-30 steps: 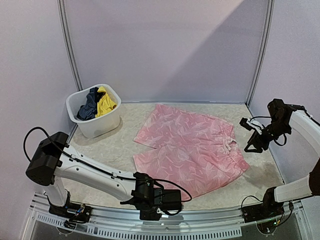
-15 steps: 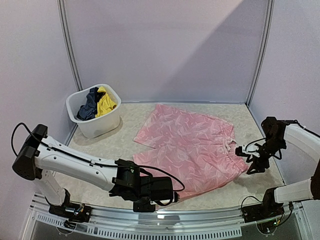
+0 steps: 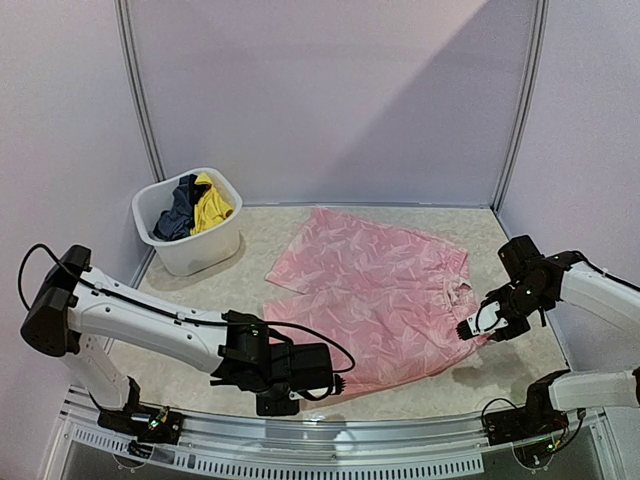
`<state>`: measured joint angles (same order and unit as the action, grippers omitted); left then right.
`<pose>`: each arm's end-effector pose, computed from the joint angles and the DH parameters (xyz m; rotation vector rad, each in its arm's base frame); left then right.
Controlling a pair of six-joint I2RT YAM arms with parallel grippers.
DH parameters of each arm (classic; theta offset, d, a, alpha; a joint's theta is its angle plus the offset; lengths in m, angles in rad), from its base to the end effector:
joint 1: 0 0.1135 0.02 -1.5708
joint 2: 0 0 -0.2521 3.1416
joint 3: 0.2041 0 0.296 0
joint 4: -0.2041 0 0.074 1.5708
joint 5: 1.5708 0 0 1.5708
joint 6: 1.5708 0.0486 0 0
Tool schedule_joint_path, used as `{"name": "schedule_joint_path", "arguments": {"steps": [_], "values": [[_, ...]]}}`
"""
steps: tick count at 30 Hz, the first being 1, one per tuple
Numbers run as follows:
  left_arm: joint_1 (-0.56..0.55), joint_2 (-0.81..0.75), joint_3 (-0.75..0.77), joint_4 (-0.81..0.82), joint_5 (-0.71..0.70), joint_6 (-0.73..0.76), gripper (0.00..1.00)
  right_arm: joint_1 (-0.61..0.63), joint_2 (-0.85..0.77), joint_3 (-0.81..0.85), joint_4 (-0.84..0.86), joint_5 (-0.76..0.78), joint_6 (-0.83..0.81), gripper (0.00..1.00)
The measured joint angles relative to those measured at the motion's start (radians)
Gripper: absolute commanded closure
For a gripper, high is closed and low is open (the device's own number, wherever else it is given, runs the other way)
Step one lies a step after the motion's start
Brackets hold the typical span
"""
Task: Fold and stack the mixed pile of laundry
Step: Pick up the flattened shorts from the center of the board.
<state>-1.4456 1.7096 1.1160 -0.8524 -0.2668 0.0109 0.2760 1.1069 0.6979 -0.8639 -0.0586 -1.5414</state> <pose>0.0556 -0.3395 0.1308 1.8908 2.1564 0.1722 0.2234 0.0662 0.1616 -2.2643 1.7490 -0.1863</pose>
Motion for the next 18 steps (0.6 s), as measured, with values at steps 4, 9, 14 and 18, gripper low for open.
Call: {"name": "schedule_joint_path", "arguments": {"steps": [4,9,14,18], "values": [[0.014,-0.013,-0.009,0.002,-0.001,0.000,1.00,0.028,0.034,0.000,0.016,0.028,-0.026,0.55],[0.020,-0.030,-0.020,0.002,0.000,0.000,1.00,0.061,0.049,-0.013,0.019,0.055,-0.040,0.55],[0.024,-0.030,-0.021,0.002,0.000,0.000,1.00,0.076,0.080,-0.064,0.052,0.103,-0.057,0.54],[0.031,-0.030,-0.026,0.002,0.000,0.000,1.00,0.077,0.122,-0.083,0.105,0.129,-0.056,0.55]]}}
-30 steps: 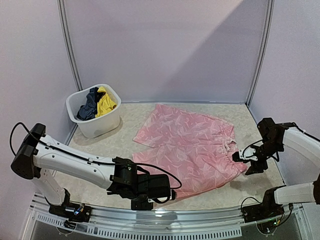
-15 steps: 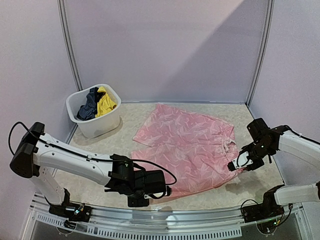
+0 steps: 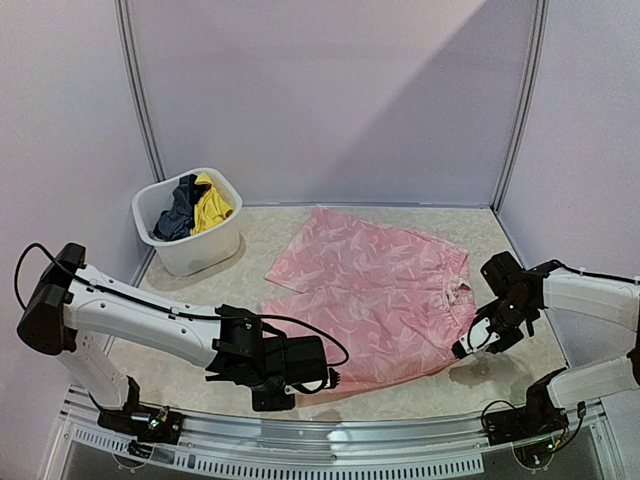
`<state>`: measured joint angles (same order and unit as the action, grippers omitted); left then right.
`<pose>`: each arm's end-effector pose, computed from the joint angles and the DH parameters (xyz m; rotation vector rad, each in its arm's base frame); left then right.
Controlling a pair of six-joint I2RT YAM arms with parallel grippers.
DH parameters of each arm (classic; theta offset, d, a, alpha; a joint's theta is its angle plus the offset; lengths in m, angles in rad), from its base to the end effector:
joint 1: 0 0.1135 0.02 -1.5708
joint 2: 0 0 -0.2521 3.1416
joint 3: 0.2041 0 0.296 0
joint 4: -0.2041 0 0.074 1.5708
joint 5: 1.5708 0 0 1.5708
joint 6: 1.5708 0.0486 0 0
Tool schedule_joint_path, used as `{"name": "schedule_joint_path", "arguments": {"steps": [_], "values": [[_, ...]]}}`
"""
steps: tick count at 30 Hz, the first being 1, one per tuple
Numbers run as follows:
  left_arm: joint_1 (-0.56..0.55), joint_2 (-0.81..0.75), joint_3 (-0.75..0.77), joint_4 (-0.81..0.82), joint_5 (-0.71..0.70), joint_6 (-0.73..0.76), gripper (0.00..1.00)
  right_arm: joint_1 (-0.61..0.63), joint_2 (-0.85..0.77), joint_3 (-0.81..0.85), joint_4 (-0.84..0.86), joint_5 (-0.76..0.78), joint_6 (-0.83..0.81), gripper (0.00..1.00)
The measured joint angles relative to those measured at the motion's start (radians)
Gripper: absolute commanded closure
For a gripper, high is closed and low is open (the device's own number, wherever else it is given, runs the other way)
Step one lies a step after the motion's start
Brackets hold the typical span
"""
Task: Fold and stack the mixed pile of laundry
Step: Pick up the flattened shorts from the center of the board.
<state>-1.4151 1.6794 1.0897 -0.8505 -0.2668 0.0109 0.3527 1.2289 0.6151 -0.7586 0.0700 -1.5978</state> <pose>0.0650 -0.3313 0.1329 1.8552 2.1837 0.1726 0.2181 0.0766 0.1130 -2.4860 1.6972 -0.2603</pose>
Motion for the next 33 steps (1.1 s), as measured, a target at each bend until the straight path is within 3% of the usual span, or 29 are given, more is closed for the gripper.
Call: {"name": "schedule_joint_path", "arguments": {"steps": [6,13,18,27,33], "values": [[0.005,0.000,-0.006,0.000,0.000,0.000,1.00,0.001,0.075,-0.021,0.117,0.038,0.008,0.58],[0.016,-0.003,-0.020,0.000,0.000,0.001,1.00,0.005,0.117,-0.026,0.225,0.091,0.018,0.99],[0.031,-0.027,-0.021,-0.005,-0.010,0.002,1.00,0.006,0.104,-0.024,0.221,0.089,0.052,1.00],[0.085,-0.143,0.005,-0.071,-0.100,0.047,1.00,0.006,-0.187,0.111,-0.089,-0.048,0.167,1.00],[0.116,-0.154,0.159,-0.150,-0.188,0.106,1.00,0.006,-0.246,0.178,-0.250,-0.138,0.238,1.00]]}}
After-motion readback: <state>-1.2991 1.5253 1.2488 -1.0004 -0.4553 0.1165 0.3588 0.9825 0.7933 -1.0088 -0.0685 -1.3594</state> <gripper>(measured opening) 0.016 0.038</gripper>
